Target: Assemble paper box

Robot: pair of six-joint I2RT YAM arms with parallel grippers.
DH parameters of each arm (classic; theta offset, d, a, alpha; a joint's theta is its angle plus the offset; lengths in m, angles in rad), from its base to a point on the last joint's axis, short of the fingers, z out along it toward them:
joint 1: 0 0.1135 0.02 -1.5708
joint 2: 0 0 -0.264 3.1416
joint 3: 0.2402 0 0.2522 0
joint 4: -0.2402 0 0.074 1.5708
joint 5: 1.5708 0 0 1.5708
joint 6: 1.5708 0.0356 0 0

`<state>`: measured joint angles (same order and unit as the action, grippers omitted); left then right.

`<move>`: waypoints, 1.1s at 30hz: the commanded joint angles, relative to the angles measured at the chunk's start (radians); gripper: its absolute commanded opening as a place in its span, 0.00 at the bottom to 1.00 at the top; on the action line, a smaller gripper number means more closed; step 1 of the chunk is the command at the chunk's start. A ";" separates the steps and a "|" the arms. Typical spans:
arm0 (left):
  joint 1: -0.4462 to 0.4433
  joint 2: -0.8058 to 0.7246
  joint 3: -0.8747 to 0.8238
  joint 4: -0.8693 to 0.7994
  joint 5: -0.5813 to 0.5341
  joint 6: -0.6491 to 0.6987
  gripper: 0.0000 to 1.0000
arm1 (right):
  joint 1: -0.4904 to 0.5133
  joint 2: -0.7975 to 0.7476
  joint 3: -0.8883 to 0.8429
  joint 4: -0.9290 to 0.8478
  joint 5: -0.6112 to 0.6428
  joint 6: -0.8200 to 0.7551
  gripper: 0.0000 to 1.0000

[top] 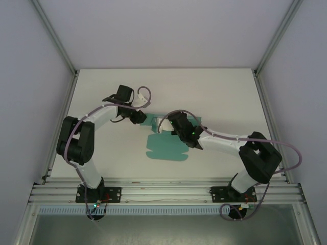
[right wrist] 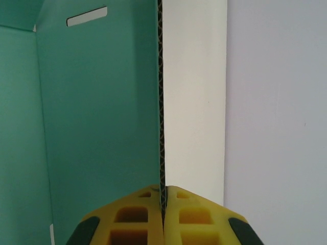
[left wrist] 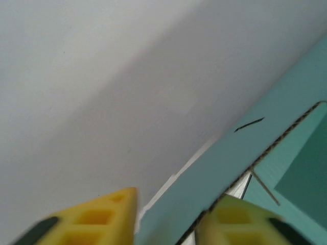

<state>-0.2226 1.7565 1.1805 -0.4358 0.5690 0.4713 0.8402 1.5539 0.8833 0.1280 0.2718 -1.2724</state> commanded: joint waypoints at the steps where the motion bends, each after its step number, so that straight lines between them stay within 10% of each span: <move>1: -0.010 0.000 0.030 0.024 -0.095 -0.065 0.09 | 0.002 0.009 0.020 0.008 0.002 0.023 0.00; 33: -0.221 -0.167 -0.170 0.300 -0.116 -0.895 0.00 | 0.025 0.127 -0.071 0.311 0.118 0.148 0.00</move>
<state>-0.4263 1.6314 1.0306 -0.2634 0.3927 -0.3187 0.8471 1.6592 0.8394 0.3836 0.4133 -1.1732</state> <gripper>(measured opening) 0.067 0.049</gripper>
